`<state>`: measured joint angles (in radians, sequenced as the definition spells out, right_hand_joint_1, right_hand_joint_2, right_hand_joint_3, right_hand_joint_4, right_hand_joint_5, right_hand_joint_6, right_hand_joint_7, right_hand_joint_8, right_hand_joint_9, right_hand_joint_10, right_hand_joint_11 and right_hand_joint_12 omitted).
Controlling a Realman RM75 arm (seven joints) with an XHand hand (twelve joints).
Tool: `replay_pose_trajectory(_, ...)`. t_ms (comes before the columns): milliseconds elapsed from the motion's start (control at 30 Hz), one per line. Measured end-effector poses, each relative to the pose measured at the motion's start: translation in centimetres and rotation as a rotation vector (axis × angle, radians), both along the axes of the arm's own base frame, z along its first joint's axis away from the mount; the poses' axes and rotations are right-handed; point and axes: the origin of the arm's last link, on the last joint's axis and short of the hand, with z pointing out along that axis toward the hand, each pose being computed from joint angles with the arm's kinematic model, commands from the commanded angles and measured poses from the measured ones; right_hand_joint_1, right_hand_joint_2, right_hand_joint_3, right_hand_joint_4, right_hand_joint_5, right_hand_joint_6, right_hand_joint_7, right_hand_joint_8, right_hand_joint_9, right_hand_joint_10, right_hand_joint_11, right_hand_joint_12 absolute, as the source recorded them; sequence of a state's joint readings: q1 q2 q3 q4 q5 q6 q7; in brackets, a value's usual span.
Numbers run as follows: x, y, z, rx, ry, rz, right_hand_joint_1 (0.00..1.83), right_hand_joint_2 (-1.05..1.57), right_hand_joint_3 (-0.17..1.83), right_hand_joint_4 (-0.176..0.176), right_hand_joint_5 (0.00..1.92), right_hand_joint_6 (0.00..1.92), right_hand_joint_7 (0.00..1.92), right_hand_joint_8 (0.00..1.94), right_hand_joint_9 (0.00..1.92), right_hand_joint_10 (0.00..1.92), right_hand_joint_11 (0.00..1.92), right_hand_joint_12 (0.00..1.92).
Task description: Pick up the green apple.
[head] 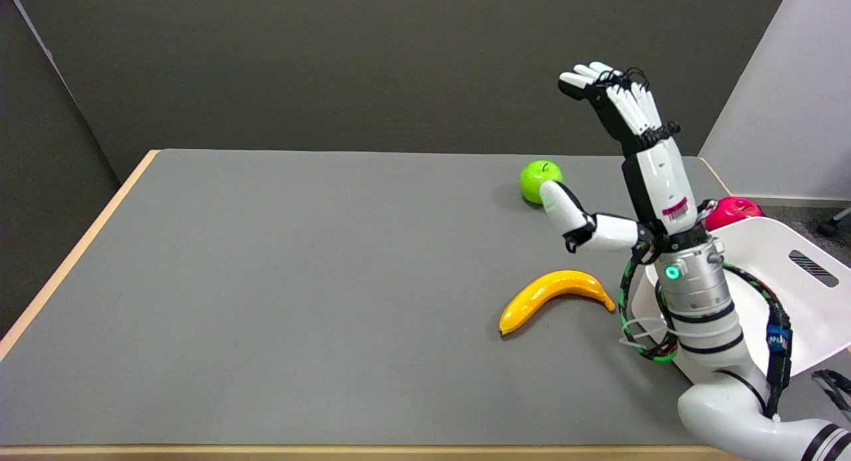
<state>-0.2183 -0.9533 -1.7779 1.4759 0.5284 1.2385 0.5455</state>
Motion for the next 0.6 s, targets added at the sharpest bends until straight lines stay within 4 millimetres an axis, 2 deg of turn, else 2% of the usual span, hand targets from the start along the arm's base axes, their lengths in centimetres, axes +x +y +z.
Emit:
replay_pose_trajectory(333, 1.8, -2.8, 1.2, -0.163, 0.134, -0.036, 0.47, 0.58, 0.95, 0.043, 0.24, 0.54, 0.26, 0.4, 0.04, 0.62, 0.0, 0.99)
replay_pose_trajectory(600, 4.3, -6.6, 2.2, -0.281, 0.221, -0.084, 0.36, 0.58, 0.95, 0.06, 0.26, 0.54, 0.3, 0.39, 0.09, 0.63, 0.0, 1.07)
